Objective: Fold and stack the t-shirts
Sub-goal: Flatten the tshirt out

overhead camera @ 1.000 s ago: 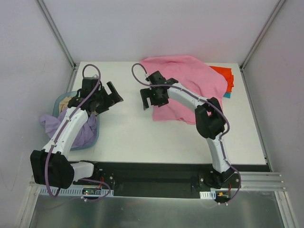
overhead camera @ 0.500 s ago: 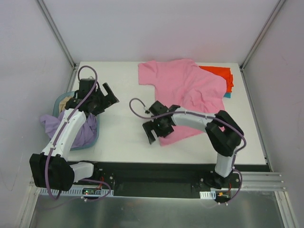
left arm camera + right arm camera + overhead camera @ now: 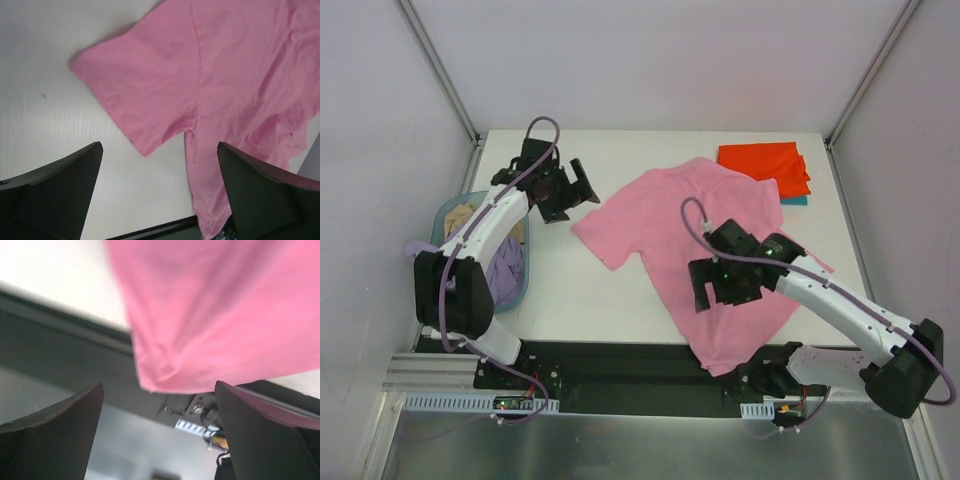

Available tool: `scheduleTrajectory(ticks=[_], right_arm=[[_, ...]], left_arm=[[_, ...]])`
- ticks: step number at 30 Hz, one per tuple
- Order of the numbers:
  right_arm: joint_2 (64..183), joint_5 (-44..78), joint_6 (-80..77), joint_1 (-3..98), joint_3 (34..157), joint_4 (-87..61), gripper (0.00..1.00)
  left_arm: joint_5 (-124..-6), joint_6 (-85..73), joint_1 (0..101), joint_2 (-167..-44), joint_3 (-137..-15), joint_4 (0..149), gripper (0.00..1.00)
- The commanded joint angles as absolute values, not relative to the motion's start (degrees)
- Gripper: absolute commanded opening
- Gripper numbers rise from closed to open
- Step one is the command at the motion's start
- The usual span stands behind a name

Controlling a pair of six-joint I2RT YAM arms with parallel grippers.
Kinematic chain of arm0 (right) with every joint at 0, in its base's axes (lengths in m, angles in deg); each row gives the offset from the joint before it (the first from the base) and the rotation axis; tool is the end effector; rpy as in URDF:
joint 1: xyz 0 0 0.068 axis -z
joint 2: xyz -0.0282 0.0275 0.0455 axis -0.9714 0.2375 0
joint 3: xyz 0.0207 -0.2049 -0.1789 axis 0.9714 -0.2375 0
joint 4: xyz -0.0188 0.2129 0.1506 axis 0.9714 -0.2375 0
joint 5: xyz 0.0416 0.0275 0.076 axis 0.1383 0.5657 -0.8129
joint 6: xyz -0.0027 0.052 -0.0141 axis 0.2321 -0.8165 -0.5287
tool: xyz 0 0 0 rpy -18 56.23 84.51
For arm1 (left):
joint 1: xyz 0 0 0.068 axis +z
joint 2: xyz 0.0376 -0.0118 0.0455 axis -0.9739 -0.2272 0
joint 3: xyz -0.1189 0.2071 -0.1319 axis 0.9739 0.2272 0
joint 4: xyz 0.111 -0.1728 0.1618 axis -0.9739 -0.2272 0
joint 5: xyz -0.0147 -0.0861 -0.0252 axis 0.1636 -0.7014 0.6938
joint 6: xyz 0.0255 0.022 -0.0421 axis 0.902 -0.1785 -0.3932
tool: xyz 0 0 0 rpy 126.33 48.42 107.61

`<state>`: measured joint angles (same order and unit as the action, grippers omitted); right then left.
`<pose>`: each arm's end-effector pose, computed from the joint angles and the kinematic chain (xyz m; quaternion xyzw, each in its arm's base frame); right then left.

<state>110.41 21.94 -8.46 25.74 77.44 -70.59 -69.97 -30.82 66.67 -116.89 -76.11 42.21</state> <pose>0.1339 0.1655 0.2725 -0.3160 0.9290 0.1220 0.1492 0.3287 -0.0672 0.2969 -0.1641 0.9029 -0.2476 0.3107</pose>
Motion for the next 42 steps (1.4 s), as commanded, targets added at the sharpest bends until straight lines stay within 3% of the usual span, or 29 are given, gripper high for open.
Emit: scheduleTrajectory(ticks=[1, 9, 22, 33, 39, 42], right_arm=[[109.55, 32.06, -9.02, 40.27, 79.45, -75.22, 0.97], [113.93, 29.81, -6.83, 58.15, 79.55, -67.49, 0.97], [131.34, 35.16, -6.82, 62.29, 85.07, -58.52, 0.97], [143.12, 35.69, -5.51, 59.22, 96.93, -57.20, 0.97], [146.99, 32.79, -3.84, 55.96, 101.51, -55.97, 0.97], [148.04, 32.96, -3.49, 55.43, 103.18, -56.14, 0.97]], left_arm=[[-72.99, -27.16, 61.32, -125.67, -86.34, 42.59, 0.99], [-79.58, -26.54, 58.94, -147.04, -99.99, 42.23, 0.99], [-73.44, -25.30, 57.45, -151.54, -89.11, 40.92, 0.99], [-70.97, -32.42, 56.57, -126.15, -49.07, 38.46, 0.99], [-76.51, -35.24, 55.51, -105.50, -35.68, 31.79, 0.99], [-80.71, -35.86, 53.93, -97.67, -35.65, 28.53, 0.99]])
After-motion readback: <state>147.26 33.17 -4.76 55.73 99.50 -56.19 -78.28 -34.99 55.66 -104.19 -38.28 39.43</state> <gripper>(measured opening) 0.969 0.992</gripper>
